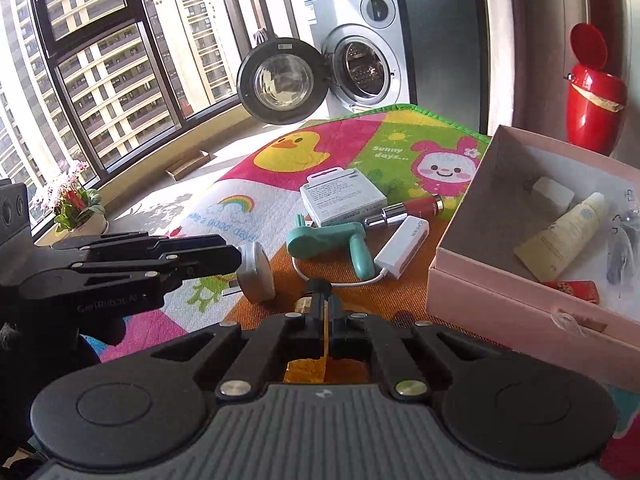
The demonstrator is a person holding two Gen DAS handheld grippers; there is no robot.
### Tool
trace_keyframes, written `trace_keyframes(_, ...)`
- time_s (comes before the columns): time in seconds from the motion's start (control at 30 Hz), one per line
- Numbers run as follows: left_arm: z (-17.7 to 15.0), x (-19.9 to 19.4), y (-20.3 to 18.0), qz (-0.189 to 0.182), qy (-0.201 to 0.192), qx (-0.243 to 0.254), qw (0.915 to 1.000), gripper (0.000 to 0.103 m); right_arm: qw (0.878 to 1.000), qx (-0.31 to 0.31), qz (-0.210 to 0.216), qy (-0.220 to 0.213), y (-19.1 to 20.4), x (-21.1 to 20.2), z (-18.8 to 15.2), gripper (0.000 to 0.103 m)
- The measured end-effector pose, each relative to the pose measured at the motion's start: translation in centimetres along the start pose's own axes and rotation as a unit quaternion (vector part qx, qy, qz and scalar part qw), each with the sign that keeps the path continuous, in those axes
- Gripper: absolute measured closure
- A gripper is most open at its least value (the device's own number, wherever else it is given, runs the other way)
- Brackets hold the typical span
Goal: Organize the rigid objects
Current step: 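Set the orange bottle down on the mat beside the left tool, then grasp the grey plug charger with the left tool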
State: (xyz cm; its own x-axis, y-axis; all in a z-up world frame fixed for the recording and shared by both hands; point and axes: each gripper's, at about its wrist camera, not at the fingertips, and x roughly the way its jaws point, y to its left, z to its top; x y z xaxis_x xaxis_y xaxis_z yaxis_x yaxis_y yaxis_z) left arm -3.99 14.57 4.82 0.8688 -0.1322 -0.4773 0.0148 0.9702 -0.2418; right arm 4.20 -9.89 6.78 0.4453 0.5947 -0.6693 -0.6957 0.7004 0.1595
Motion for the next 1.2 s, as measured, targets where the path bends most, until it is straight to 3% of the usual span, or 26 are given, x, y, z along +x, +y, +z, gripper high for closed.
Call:
trace_keyframes(0.1,1.1,1.0,0.3,0.017,0.008,-0.017,0.9997,0.075,0.999,-0.011,-0.036,0.001,-0.1,-0.6,-1.4,0.099)
trace_keyframes(0.27,1.1,2.6,-0.9,0.038,0.033,-0.008,0.9987,0.075,0.999,0.009,-0.044,-0.007,-0.2,-0.6,-2.9,0.059)
trace_keyframes(0.5,-0.7,1.2,-2.2,0.056,0.039,0.099,0.9928,0.071,0.998,-0.019,-0.049,-0.016,0.9,-0.3,-3.2,0.053)
trace_keyframes(0.73,-2.1,-1.5,0.5,0.043,0.065,0.09,0.9929,0.052,0.999,-0.011,-0.046,-0.021,1.3,0.3,-4.4,0.044)
trace_keyframes(0.87,-2.8,-2.0,0.9,0.035,0.076,0.068,0.9942,0.058,0.999,-0.018,-0.045,-0.022,1.8,0.3,-4.5,0.044)
trace_keyframes(1.0,-2.4,-2.1,1.4,0.011,0.063,0.021,0.9977,0.058,0.999,-0.018,-0.035,-0.024,2.1,0.2,-4.4,0.044)
trace_keyframes(1.2,-2.5,-0.2,0.3,0.043,0.067,0.032,0.9963,0.057,0.999,-0.022,-0.033,-0.037,2.9,1.2,-2.9,0.044)
